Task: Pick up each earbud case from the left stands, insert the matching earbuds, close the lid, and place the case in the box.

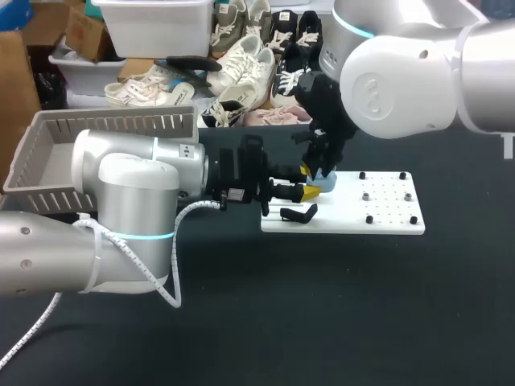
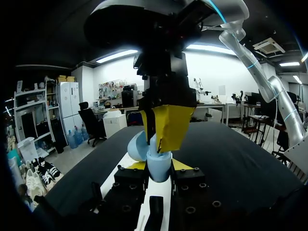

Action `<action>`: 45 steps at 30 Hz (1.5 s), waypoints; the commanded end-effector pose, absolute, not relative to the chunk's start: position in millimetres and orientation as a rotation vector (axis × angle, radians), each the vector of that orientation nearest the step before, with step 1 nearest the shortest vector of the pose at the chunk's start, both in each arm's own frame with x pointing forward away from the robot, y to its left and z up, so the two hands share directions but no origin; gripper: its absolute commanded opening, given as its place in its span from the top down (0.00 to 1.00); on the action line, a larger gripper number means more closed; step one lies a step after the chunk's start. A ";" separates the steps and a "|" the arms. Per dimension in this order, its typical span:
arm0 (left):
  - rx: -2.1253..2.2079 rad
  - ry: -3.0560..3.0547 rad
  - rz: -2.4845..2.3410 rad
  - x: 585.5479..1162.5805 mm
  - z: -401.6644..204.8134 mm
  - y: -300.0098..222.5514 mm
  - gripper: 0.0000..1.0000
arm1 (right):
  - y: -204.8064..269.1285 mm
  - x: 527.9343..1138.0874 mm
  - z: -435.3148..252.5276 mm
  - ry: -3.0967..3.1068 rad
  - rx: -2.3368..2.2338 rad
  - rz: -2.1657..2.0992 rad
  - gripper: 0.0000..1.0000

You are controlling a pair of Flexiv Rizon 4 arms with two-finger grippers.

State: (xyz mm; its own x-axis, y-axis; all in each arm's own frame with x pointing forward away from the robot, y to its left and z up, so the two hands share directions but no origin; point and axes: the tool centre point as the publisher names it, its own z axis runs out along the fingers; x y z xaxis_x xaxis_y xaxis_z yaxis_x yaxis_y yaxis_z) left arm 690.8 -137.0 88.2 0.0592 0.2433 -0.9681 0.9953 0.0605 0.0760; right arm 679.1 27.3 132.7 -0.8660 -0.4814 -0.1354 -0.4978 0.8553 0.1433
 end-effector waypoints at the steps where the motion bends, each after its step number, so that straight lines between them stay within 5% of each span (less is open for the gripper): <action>1: 1.358 1.365 -0.977 689.4 87.8 -137.2 1.00 | 27.8 678.8 133.1 2.936 -0.771 0.262 0.76; 45: 1.358 1.365 -0.977 689.4 87.8 -137.2 1.00 | 13.8 707.9 165.7 2.871 -0.618 0.269 0.71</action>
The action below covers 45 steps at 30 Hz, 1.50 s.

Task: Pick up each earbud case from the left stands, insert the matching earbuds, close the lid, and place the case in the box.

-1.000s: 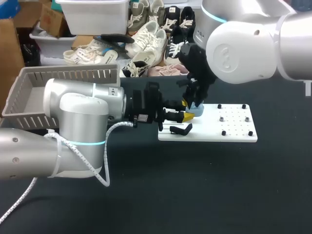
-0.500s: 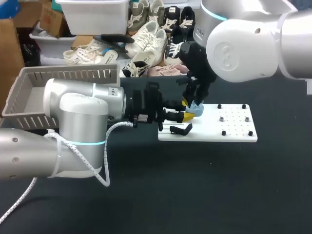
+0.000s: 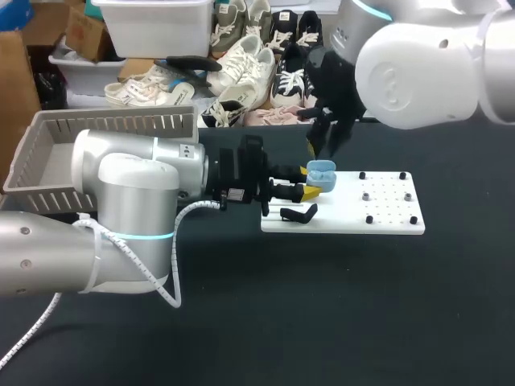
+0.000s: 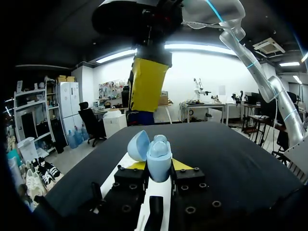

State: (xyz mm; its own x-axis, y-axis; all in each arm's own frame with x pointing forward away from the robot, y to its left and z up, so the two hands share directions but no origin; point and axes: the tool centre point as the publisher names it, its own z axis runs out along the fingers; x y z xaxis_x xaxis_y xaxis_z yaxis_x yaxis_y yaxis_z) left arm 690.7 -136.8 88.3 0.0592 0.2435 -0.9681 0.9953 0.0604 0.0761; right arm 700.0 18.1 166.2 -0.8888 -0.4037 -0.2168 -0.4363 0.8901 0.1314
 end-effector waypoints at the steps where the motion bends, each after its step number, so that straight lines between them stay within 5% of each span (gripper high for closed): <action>1: 1.358 1.365 -0.977 689.4 87.8 -137.2 1.00 | 12.8 712.7 164.8 2.869 -0.605 0.267 0.70; 21: 1.358 1.365 -0.977 689.4 87.8 -137.2 1.00 | 2.7 733.2 121.2 2.995 -0.501 0.248 0.72; 45: 1.358 1.365 -0.977 689.4 87.8 -137.2 1.00 | -35.4 691.0 167.7 2.871 -0.279 0.271 0.71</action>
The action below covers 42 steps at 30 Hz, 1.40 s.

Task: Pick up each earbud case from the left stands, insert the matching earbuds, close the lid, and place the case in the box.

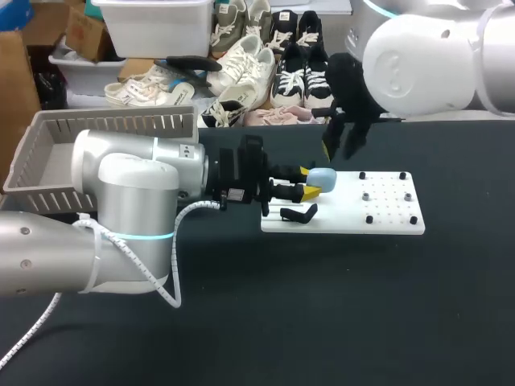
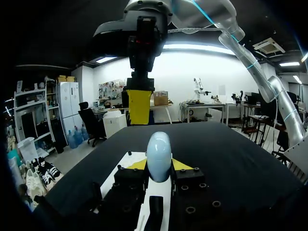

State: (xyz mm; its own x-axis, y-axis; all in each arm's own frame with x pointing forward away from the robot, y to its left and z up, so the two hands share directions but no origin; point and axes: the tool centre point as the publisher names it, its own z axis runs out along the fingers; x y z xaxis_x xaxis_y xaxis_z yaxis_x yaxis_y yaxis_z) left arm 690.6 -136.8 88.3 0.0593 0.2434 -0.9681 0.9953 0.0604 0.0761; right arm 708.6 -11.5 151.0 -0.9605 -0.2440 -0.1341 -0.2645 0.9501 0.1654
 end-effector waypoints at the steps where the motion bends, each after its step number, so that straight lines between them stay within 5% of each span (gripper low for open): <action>1: 1.358 1.365 -0.977 689.4 87.8 -137.2 1.00 | -42.1 689.3 171.0 2.859 -0.240 0.280 0.70; 23: 1.279 1.488 -0.511 735.4 158.5 80.3 1.00 | -81.1 655.3 145.9 2.943 0.131 0.315 0.71; 42: 1.304 1.683 -0.555 837.8 84.5 161.1 1.00 | -65.0 623.3 149.0 2.959 0.397 0.254 0.71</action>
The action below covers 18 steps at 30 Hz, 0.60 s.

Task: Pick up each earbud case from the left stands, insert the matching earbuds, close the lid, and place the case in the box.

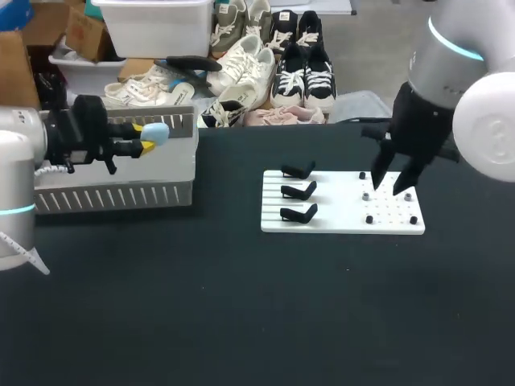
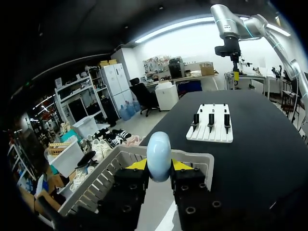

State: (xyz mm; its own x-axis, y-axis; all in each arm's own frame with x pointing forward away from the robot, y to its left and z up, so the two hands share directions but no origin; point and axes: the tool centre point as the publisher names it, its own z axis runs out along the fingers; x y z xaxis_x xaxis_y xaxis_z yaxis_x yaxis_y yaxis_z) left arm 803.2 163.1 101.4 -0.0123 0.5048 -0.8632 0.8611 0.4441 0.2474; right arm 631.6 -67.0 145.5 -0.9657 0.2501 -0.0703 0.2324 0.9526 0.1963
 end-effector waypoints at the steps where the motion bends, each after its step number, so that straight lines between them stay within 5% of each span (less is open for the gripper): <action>1: 1.314 1.694 -0.568 841.5 79.4 161.3 1.00 | -64.3 622.2 149.3 2.960 0.408 0.249 0.71; 8: 1.346 1.726 -0.643 850.6 55.0 157.7 1.00 | -60.6 615.3 150.0 2.962 0.459 0.228 0.72; 9: 1.344 1.723 -0.651 850.9 53.7 157.8 0.94 | -60.5 614.7 150.1 2.961 0.465 0.226 0.72; 11: 1.353 1.725 -0.660 851.1 52.6 158.0 0.60 | -60.4 613.2 150.7 2.959 0.471 0.224 0.71; 12: 1.355 1.726 -0.661 851.0 52.5 158.0 0.40 | -60.4 612.9 151.1 2.957 0.474 0.222 0.71; 13: 1.357 1.725 -0.662 850.7 52.4 158.2 0.01 | -60.5 612.6 151.6 2.955 0.475 0.221 0.71; 18: 1.360 1.697 -0.641 839.2 66.8 159.6 0.00 | -64.8 613.4 157.8 2.927 0.471 0.220 0.71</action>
State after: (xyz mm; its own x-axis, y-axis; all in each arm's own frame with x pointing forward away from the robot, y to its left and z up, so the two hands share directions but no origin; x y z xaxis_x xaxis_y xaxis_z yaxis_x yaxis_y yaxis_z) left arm 844.1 154.5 57.8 -0.0525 0.5164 -0.8548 0.9275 0.3424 0.1499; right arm 620.8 -60.3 154.6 -0.9428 0.3151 -0.1088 0.2954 0.9410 0.1651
